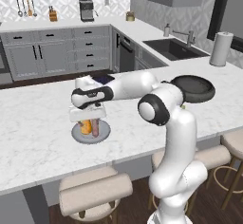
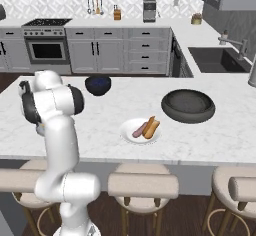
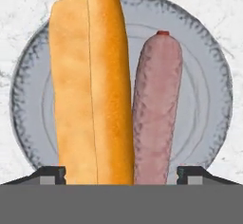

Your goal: Place one bun and one sausage from the bowl on each plate.

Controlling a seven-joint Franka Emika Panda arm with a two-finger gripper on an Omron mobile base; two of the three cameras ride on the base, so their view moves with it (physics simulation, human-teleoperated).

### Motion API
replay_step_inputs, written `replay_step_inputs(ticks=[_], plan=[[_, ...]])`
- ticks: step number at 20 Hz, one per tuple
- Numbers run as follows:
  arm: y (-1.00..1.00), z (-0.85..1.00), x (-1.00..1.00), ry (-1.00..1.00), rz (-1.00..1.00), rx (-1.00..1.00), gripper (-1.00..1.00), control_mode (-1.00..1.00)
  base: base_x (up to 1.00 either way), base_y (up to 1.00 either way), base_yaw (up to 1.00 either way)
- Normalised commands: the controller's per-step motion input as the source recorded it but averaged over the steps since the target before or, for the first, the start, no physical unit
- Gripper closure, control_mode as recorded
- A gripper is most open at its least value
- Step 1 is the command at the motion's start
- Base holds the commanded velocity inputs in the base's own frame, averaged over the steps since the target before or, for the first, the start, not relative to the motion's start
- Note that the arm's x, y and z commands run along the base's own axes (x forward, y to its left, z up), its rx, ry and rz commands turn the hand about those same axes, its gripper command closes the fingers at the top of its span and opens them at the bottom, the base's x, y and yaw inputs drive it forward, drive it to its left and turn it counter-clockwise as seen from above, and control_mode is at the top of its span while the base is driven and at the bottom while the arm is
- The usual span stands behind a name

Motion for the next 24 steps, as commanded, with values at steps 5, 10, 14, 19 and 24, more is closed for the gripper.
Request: replay_step_inputs(ticks=[5,10,14,19,24], plan=[[-0.89,0.88,-1.00,-0.46,0.00,0.10,-1.00,-1.00,0.00,0.00,0.00],[-1.00,0.77,-1.00,-0.46,0.00,0.09,-1.00,-1.00,0.00,0.00,0.00],[-1.00,0.54,-1.00,-0.43,0.00,0.12,-1.00,-1.00,0.00,0.00,0.00],[-1.00,0.53,-1.00,-0.51,0.00,0.05,-1.00,-1.00,0.00,0.00,0.00],[-0.77,0.96,-1.00,-0.68,0.00,0.08,-1.00,-1.00,0.00,0.00,0.00]])
